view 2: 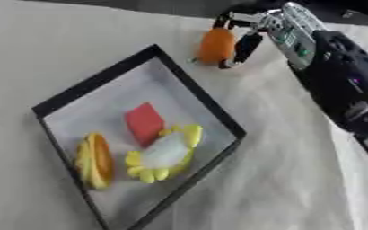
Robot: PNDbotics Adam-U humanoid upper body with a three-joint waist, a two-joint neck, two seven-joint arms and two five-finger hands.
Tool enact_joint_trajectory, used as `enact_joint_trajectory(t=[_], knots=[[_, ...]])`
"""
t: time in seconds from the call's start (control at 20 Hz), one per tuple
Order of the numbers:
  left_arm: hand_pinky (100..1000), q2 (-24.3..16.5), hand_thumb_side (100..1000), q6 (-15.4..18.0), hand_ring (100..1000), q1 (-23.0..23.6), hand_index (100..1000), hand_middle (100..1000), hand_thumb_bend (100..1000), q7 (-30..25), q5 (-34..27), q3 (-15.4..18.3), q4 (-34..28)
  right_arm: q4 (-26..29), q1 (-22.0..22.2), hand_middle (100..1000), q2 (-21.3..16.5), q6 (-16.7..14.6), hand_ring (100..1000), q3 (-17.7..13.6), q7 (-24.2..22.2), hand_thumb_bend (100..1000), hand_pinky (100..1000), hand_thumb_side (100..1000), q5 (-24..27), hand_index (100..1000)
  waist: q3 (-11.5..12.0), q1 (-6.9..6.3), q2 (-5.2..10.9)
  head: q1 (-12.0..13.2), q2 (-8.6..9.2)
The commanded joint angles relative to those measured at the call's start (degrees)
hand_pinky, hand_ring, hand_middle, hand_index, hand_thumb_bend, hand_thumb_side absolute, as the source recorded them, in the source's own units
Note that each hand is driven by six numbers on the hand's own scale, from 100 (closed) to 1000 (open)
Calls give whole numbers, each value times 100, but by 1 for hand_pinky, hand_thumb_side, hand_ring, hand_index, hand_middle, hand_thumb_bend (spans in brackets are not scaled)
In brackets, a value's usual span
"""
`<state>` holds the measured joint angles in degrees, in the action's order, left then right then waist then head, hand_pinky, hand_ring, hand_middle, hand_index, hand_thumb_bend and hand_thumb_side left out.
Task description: Pick up objects on the table and place them in the box.
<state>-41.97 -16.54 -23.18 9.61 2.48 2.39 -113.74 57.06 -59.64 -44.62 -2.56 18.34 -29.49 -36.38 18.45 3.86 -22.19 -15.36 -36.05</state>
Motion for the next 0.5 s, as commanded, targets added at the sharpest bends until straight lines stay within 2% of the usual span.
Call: enact_joint_trajectory(t=[0.05,0.25,0.5], knots=[[864,-100,581,31,792,-78,800,734,360,0,-29,91,-85,-149,-133,842,-32,-36,863,-133,117,544,868,201,-160,872,19,12,-4,-37,67],[865,-79,583,33,792,-83,800,734,358,1,-27,93,-85,-295,-143,815,63,-23,848,-165,339,505,863,193,-254,860,55,28,-66,-84,102],[866,-60,586,30,792,-78,800,734,356,-10,-18,94,-85,-470,-164,708,166,194,795,-267,943,418,843,155,-324,781,96,26,-113,-113,108]])
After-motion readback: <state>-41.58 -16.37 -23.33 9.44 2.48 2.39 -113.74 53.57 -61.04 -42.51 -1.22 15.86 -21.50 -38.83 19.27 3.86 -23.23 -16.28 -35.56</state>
